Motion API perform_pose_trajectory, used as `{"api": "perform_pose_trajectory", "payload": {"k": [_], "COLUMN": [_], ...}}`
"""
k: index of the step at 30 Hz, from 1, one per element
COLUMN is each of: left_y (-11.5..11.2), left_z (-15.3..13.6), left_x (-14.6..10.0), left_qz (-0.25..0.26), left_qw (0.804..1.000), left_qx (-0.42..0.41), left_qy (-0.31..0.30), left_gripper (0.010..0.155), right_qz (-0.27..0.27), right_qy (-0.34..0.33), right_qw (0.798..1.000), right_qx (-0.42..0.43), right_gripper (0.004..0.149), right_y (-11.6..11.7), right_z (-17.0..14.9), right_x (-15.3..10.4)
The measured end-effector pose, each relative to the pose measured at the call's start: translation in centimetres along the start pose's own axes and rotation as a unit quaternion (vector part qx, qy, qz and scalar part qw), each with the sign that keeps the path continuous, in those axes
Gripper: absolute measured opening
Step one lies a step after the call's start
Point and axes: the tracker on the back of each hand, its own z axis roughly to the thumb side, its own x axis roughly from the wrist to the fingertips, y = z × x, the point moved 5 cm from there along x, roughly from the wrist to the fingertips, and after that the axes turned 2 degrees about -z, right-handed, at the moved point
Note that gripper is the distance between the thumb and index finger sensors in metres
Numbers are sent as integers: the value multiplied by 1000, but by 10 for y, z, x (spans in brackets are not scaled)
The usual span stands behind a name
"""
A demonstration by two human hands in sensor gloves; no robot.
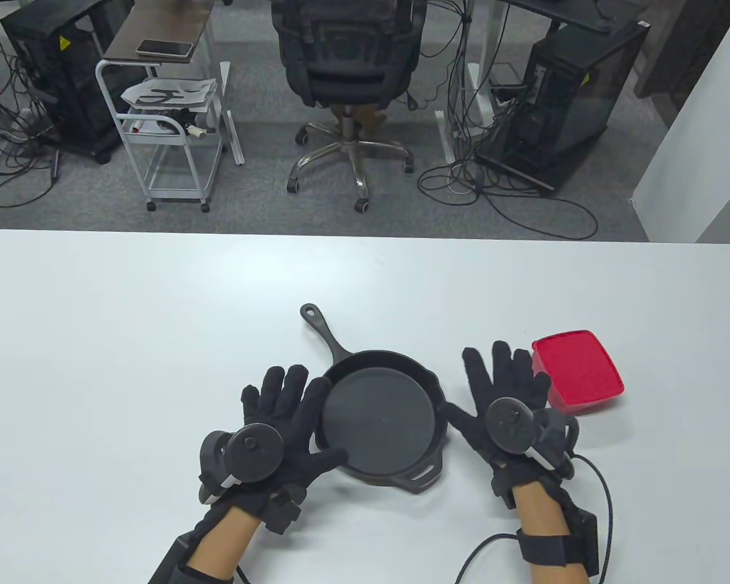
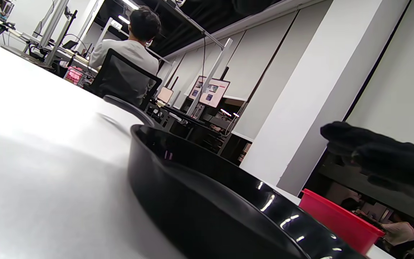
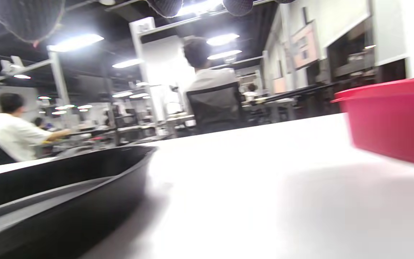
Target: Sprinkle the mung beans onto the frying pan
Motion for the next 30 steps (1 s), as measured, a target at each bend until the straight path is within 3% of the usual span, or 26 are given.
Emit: {"api": "perform_pose_trajectory", "payload": {"k": [6,14,15,17,23,28,30], "left_y": [2,0,0,-1,-2,0,0], "left_z": [-2,-9,-9,-10,-11,-13,-15], "left_x": [0,2,3,4,4,3,4], "left_qz": [-1,-9,-9,-10,-13,-9,-8], "left_qw": [1000,1000,1000,1000,999,999,999], "left_qx": [-4,-4,-6,-7,-4,-13,-18], "left_qy": [8,23,24,28,32,34,37], "left_gripper": [105,105,105,105,105,105,104], "right_qz": [76,235,250,219,197,178,182], "right_qy": [138,294,298,285,262,190,130], "right_qw": [986,926,921,933,944,965,975], "right_qx": [-46,2,10,-20,-23,-22,-16], "right_gripper": [91,106,107,107,105,103,103], "right_y": [-3,42,46,43,39,35,30], "right_z": [-80,-158,-161,-160,-158,-146,-129], "right_x": [37,35,34,39,41,38,39]}}
